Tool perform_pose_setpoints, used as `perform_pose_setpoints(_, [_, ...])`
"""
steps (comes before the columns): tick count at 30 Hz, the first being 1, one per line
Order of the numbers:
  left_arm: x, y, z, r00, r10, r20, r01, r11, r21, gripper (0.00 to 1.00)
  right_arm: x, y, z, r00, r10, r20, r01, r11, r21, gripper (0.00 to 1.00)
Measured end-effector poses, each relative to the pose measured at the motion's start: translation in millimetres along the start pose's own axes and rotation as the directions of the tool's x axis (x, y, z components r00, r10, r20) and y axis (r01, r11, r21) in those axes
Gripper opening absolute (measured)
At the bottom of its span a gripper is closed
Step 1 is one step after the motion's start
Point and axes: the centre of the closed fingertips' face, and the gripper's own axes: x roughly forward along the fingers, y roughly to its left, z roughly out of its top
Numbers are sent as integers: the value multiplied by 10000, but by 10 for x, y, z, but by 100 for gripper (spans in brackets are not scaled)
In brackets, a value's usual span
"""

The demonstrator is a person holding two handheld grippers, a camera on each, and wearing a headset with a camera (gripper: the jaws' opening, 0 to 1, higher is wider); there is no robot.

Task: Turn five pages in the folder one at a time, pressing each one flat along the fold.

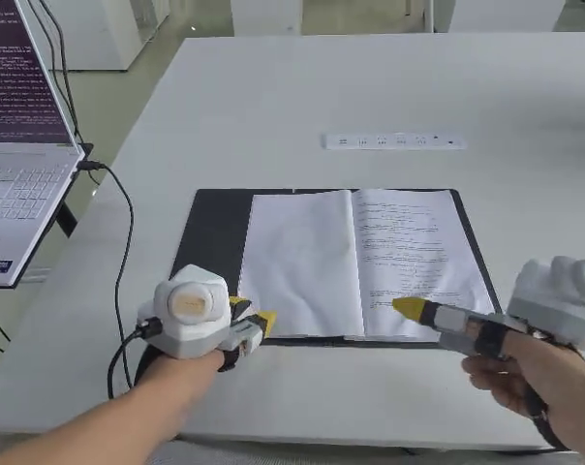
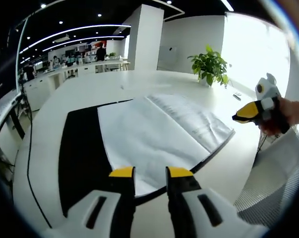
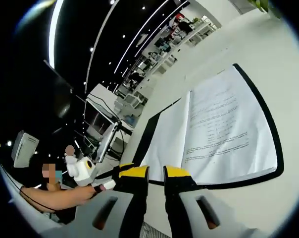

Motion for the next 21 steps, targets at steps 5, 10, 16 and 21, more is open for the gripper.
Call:
perform_pose_setpoints(5, [-323,-137,200,9982,-371,461,369,9993,44,29,-479,93,307,9892,-693,1293,844,9897,-1152,17])
perform_pose_setpoints(10, [-602,-173,339,9956,-310,882,352,9983,-459,36,-828,20,372,9723,-1599,1706,1961,9552,-2218,24])
perform_pose_setpoints(16, [-830,-241,350,9967,-264,768,271,9996,-90,43,-1060,-1,326,9581,-2071,1978,2570,9265,-2749,32])
perform_pose_setpoints(21, [-952,-276,399,9961,-176,863,168,9998,100,47,-1137,-44,284,9516,-2249,2095,2779,9208,-2739,32])
